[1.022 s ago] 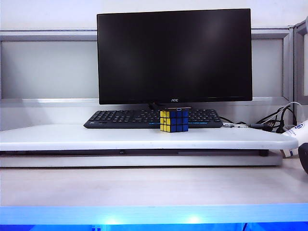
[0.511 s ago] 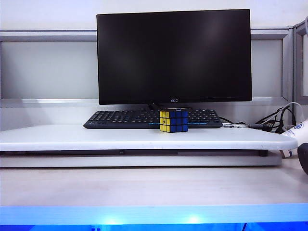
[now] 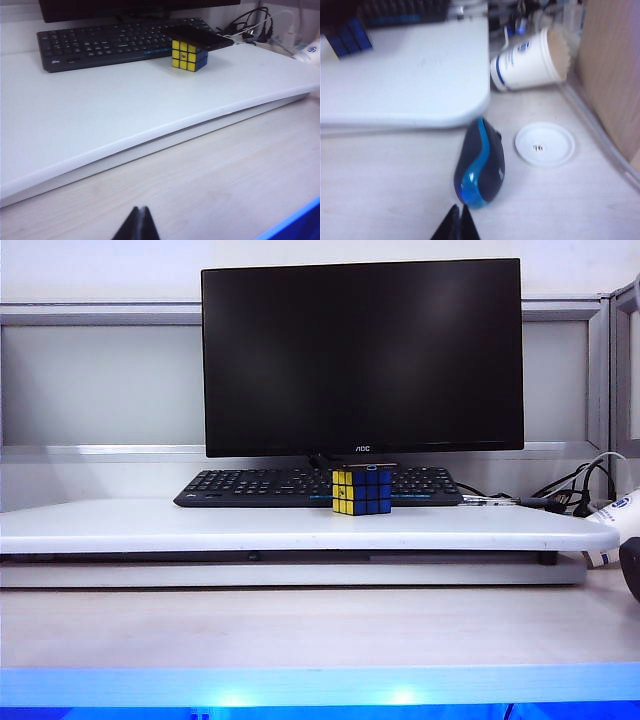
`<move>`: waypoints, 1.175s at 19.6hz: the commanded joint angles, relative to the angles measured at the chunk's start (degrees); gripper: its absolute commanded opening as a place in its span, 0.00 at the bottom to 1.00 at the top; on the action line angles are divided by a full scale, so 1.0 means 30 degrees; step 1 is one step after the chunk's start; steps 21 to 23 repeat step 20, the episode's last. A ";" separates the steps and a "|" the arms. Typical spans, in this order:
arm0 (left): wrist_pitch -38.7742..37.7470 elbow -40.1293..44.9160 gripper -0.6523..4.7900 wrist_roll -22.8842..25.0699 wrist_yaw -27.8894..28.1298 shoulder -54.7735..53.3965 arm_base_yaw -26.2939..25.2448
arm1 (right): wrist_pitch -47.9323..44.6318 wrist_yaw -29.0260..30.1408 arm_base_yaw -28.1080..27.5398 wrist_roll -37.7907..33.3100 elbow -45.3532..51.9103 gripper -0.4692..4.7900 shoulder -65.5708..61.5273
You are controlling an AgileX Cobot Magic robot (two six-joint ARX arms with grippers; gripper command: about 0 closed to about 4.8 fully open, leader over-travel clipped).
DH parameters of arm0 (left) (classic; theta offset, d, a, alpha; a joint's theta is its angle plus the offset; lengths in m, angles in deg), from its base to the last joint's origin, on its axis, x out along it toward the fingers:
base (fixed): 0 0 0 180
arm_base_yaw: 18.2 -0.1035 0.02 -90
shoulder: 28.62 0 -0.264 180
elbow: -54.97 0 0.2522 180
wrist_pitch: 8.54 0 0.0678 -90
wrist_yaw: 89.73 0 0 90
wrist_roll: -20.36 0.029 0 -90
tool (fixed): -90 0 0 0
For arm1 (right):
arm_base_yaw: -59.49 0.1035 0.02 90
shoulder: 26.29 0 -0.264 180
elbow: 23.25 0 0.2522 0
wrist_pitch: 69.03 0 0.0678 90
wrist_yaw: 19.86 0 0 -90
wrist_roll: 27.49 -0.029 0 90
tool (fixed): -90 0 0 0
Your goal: Put the phone on top of the Rubik's Cube.
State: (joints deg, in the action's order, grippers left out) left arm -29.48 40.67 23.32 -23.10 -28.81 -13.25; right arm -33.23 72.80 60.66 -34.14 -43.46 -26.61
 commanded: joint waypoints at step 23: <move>-0.0423 0.0029 0.11 -0.0007 0.0510 -0.0007 -0.0015 | -0.0364 -0.0015 -0.0015 0.1362 0.0954 0.08 0.0080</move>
